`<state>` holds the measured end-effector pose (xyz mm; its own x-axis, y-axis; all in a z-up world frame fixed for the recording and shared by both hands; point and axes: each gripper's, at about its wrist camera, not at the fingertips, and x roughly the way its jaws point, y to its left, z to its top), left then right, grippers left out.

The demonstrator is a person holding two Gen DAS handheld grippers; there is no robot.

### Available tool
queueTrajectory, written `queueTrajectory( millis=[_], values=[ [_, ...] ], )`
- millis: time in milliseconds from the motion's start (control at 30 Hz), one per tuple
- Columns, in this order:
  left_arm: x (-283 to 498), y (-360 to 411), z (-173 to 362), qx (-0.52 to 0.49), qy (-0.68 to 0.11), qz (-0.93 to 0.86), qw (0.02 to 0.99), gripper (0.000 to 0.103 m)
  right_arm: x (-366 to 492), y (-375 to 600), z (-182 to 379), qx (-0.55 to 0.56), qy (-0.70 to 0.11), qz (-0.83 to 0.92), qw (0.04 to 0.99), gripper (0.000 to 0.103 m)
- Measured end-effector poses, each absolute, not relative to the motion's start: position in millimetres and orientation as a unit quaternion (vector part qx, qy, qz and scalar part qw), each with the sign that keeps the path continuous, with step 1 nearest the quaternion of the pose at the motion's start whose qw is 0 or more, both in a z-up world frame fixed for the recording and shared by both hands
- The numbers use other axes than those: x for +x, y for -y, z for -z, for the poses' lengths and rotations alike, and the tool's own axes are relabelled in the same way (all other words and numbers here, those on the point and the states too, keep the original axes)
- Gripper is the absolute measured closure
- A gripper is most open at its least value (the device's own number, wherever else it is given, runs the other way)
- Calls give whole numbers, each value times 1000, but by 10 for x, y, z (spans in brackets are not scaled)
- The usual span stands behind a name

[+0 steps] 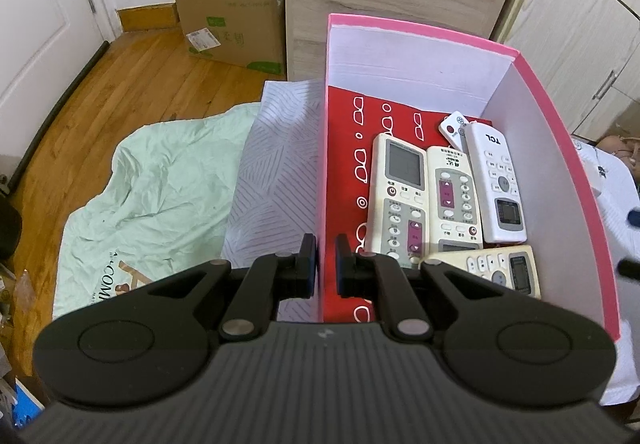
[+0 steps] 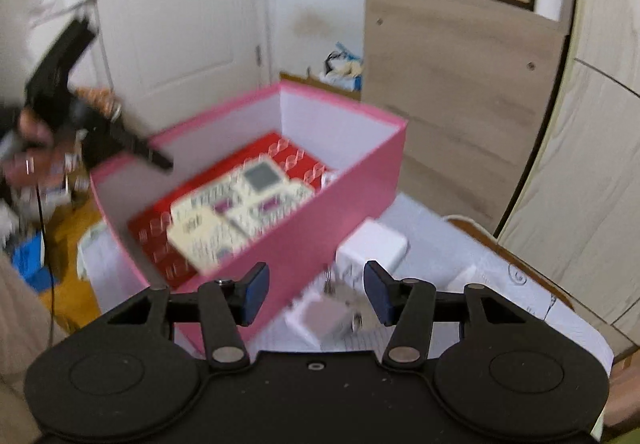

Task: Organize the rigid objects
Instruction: 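Grasp the white cube phone charger with the right tool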

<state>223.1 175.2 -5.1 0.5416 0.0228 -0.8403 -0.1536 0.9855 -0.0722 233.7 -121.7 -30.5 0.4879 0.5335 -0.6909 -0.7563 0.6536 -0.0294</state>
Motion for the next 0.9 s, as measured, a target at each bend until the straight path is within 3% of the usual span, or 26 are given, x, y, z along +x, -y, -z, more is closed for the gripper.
queueTrajectory(
  millis=[433, 633, 733, 900],
  values=[
    [2254, -1774, 34, -55, -462, -50, 884, 99, 2383, 1000, 927, -238, -337, -374, 830, 45],
    [2285, -1803, 100, -61, -473, -50, 878, 99, 2470, 856, 1108, -237, -326, -352, 845, 36],
    [2275, -1807, 95, -60, -470, -47, 879, 99, 2513, 878, 1085, -226, -334, -346, 847, 42],
    [2278, -1830, 92, -64, -469, -46, 880, 99, 2557, 1013, 995, -200, -348, -336, 852, 42]
  ],
)
